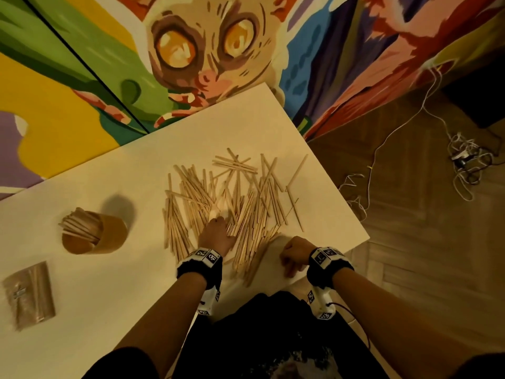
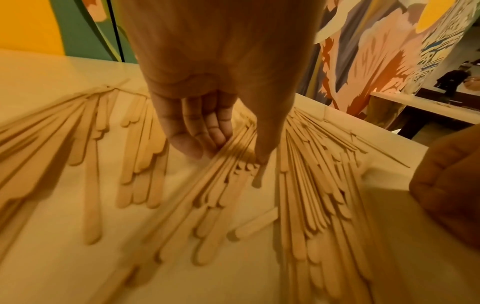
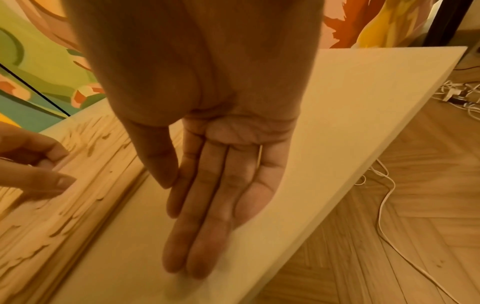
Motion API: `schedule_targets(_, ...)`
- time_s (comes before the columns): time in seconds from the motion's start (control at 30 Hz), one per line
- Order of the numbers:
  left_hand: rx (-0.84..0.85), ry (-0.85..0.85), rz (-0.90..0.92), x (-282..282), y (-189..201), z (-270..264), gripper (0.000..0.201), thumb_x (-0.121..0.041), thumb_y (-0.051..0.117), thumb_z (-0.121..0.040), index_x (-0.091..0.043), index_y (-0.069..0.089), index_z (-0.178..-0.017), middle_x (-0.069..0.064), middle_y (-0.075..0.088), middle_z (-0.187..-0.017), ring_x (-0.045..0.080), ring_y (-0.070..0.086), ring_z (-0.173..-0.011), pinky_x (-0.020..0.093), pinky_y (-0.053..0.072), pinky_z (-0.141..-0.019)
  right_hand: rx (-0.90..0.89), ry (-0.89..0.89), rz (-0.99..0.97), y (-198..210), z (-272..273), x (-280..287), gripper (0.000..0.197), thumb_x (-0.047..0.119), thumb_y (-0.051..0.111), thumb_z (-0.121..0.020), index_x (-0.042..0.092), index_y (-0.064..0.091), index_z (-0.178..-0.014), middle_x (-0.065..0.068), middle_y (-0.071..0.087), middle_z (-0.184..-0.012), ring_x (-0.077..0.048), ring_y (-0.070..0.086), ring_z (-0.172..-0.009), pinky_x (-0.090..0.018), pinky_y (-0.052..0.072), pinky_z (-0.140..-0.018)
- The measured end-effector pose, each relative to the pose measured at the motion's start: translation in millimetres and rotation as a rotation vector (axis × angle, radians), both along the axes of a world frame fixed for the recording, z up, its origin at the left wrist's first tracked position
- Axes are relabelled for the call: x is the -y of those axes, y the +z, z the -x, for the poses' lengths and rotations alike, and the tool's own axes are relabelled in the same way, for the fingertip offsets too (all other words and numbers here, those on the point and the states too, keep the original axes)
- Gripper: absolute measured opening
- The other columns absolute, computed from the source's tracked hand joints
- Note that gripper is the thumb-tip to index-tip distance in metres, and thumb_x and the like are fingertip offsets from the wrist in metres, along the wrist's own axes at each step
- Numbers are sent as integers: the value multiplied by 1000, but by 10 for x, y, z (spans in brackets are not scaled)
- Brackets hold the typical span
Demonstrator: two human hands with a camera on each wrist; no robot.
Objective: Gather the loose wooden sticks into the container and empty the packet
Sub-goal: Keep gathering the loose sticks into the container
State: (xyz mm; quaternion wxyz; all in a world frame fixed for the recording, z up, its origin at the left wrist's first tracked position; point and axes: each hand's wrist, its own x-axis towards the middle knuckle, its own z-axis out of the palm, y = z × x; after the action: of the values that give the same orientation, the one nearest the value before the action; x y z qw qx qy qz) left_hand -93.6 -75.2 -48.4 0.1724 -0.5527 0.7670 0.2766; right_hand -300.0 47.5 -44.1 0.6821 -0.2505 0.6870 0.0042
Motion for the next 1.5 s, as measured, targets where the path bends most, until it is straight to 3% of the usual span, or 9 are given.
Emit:
schedule_targets(0.17,11,-12,4,-88,15,-45,41,-28,60,-88,-6,50,-120,15,57,-118,31,56,-108,38,47,-81,31,-55,-49,-42,34,35,28,15,50,-92,-1,68,-78,-15,71,-62,-21,70,-53,-22,51,-47)
schedule_targets(0.4,-57,-79,10,-183,-92,-242,43,-11,48,-94,-1,40,-136,19,51,-128,33,54,-113,38,44,-91,56,-59,-96,-82,68,83,34,21,48,-94,-1,70,-77,-17,73,-70,-23,70,-58,-26,56,-55)
schedule_targets(0.63,-116,-119,-131,-96,19,-666,58,-22,37,-102,-15,12,-154,14,33,-153,30,40,-135,34,34,-108,89,-51,-60,-116,88,17,30,21,49,-95,-1,68,-86,-13,73,-69,-21,71,-61,-29,56,-66)
schedule_targets(0.77,-136,-113,-214,-86,159,-889,58,-24,32,-104,-17,4,-155,12,28,-156,28,34,-140,33,27,-113,91,-28,-29,-116,80,16,25,21,54,-95,-1,67,-96,-11,73,-70,-18,70,-59,-28,56,-62)
schedule_targets(0.9,-157,-31,-255,-78,250,-987,43,-23,34,-104,-6,35,-143,17,50,-139,31,49,-123,32,37,-100,107,-43,43,-62,26,50,22,19,55,-96,4,68,-87,-6,72,-66,-15,69,-56,-22,53,-54)
schedule_targets(1.07,-394,226,-458,-118,466,-938,22,-20,36,-103,0,45,-107,14,61,-76,36,65,-67,48,57,-69,153,-148,173,94,-162,175,18,17,51,-98,4,61,-106,-13,72,-75,-19,68,-58,-24,52,-53)
schedule_targets(1.23,-483,336,-539,-190,677,-887,16,-26,38,-103,-17,43,-92,7,54,-66,21,48,-42,31,42,-44,239,-435,257,328,-401,384,16,24,49,-100,12,54,-108,-24,71,-88,-31,68,-67,-34,53,-60)
schedule_targets(1.37,-524,427,-609,-249,845,-900,14,-28,40,-102,-19,46,-93,-4,44,-62,8,28,-42,21,21,-41,308,-580,320,446,-597,569,34,37,51,-97,11,51,-118,-28,69,-100,-33,68,-73,-35,55,-62)
schedule_targets(1.5,-517,400,-683,-339,935,-1035,17,-34,42,-101,-20,50,-96,-4,43,-63,8,25,-45,21,20,-40,322,-588,320,535,-818,748,42,44,53,-95,10,59,-118,-19,64,-97,-26,69,-68,-34,54,-61)
